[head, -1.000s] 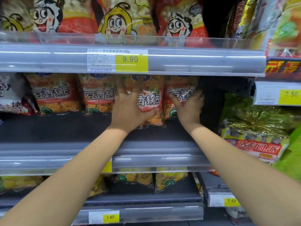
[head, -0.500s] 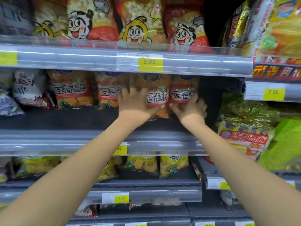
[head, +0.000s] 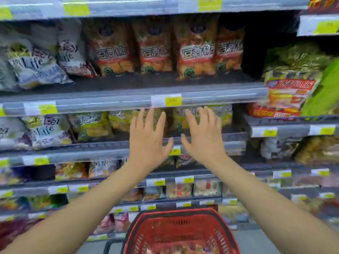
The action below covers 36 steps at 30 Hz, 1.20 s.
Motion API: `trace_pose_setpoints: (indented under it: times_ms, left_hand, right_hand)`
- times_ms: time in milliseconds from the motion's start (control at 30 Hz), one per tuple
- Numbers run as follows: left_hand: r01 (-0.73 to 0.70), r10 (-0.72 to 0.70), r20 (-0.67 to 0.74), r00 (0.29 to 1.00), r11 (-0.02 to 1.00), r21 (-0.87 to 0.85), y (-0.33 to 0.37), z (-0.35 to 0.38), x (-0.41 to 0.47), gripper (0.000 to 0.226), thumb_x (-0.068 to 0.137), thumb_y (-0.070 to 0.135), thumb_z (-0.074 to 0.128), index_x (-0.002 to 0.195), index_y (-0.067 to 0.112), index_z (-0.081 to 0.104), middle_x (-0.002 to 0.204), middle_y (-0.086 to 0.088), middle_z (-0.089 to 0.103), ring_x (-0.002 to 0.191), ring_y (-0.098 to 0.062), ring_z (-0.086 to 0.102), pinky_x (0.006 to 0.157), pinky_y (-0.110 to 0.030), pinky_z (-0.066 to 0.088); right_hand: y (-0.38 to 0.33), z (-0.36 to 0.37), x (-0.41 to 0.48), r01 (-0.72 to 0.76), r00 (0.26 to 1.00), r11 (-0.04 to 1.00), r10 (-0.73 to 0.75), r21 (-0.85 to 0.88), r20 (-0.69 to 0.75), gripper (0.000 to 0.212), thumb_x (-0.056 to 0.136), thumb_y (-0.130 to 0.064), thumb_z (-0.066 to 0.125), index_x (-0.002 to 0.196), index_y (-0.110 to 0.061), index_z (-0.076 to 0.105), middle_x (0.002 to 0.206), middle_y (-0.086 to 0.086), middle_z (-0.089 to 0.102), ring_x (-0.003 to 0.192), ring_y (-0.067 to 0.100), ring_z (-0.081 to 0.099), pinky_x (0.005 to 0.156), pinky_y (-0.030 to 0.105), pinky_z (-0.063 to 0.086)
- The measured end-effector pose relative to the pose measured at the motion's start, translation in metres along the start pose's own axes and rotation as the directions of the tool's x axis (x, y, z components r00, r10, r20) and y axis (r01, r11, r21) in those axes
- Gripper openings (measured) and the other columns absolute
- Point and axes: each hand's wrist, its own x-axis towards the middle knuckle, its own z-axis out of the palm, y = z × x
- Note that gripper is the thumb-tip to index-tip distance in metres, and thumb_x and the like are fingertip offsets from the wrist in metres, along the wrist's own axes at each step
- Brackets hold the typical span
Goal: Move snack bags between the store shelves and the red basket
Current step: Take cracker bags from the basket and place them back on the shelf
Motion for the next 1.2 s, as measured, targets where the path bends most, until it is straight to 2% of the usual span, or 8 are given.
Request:
trace_pose_setpoints:
  times_ms: [200, 367, 533, 733, 967, 1133, 1200]
  left_hand:
    - [0.03, -0.029, 0.271, 0.962, 1.0, 0.001, -0.015, 0.028, -0.129, 0.075, 0.082, 0.055, 0.057, 0.142, 0.012, 0.045, 0.144, -0.025, 0.042, 0.134, -0.046, 0.035, 0.106, -0.06, 0.03]
    - [0.068, -0.065, 0.463, 0.884, 0.998, 0.011, -0.026, 0.05, -0.219, 0.075, 0.083, 0.054, 0.057, 0.143, 0.013, 0.042, 0.145, -0.025, 0.04, 0.136, -0.046, 0.033, 0.108, -0.062, 0.027]
    - [0.034, -0.042, 0.596, 0.802, 0.999, 0.025, -0.023, 0.093, -0.286, 0.077, 0.078, 0.054, 0.065, 0.14, 0.012, 0.048, 0.14, -0.025, 0.046, 0.131, -0.047, 0.039, 0.104, -0.062, 0.03]
    - [0.002, 0.006, 0.677, 0.736, 1.0, -0.011, -0.005, 0.166, -0.358, 0.077, 0.081, 0.054, 0.06, 0.142, 0.011, 0.045, 0.141, -0.026, 0.044, 0.133, -0.047, 0.035, 0.106, -0.062, 0.025]
    - [0.085, -0.075, 0.74, 0.668, 0.996, 0.024, 0.025, 0.258, -0.435, 0.072, 0.079, 0.05, 0.06, 0.14, 0.012, 0.048, 0.14, -0.026, 0.046, 0.132, -0.047, 0.037, 0.105, -0.062, 0.029]
    - [0.082, -0.087, 0.779, 0.621, 0.996, 0.046, 0.052, 0.324, -0.497, 0.077, 0.077, 0.053, 0.062, 0.14, 0.011, 0.047, 0.138, -0.026, 0.047, 0.13, -0.048, 0.038, 0.103, -0.062, 0.03]
    - [0.073, -0.072, 0.797, 0.6, 0.997, 0.035, 0.064, 0.353, -0.518, 0.077, 0.077, 0.053, 0.063, 0.139, 0.011, 0.047, 0.138, -0.027, 0.046, 0.13, -0.048, 0.039, 0.103, -0.062, 0.03]
  right_hand:
    - [-0.065, 0.042, -0.111, -0.013, 0.962, 1.0, 0.009, 0.014, 0.273, 0.07, 0.07, -0.039, 0.076, 0.13, -0.009, 0.055, 0.127, 0.027, 0.053, 0.12, 0.044, 0.049, 0.092, 0.06, 0.044]
    - [-0.094, 0.078, -0.203, -0.07, 0.88, 0.998, 0.065, -0.006, 0.47, 0.069, 0.073, -0.04, 0.073, 0.132, -0.009, 0.053, 0.127, 0.026, 0.053, 0.121, 0.043, 0.049, 0.093, 0.059, 0.043]
    - [-0.09, 0.121, -0.278, -0.12, 0.783, 0.992, 0.121, -0.043, 0.61, 0.069, 0.07, -0.038, 0.076, 0.129, -0.008, 0.056, 0.124, 0.027, 0.054, 0.118, 0.044, 0.051, 0.09, 0.059, 0.045]
    - [-0.048, 0.195, -0.371, -0.084, 0.676, 0.992, 0.125, -0.092, 0.726, 0.072, 0.068, -0.041, 0.076, 0.128, -0.008, 0.053, 0.122, 0.027, 0.054, 0.116, 0.045, 0.05, 0.088, 0.059, 0.045]
    - [-0.001, 0.285, -0.455, -0.087, 0.55, 0.982, 0.187, -0.167, 0.814, 0.072, 0.079, -0.047, 0.062, 0.139, -0.014, 0.041, 0.135, 0.024, 0.044, 0.127, 0.044, 0.038, 0.1, 0.055, 0.036]
    - [0.027, 0.347, -0.514, -0.114, 0.439, 0.975, 0.221, -0.19, 0.871, 0.077, 0.08, -0.054, 0.058, 0.141, -0.015, 0.034, 0.135, 0.024, 0.041, 0.125, 0.042, 0.037, 0.102, 0.052, 0.035]
    - [0.038, 0.371, -0.533, -0.098, 0.419, 0.977, 0.213, -0.189, 0.883, 0.077, 0.081, -0.055, 0.058, 0.141, -0.016, 0.032, 0.136, 0.023, 0.039, 0.126, 0.041, 0.036, 0.102, 0.052, 0.035]
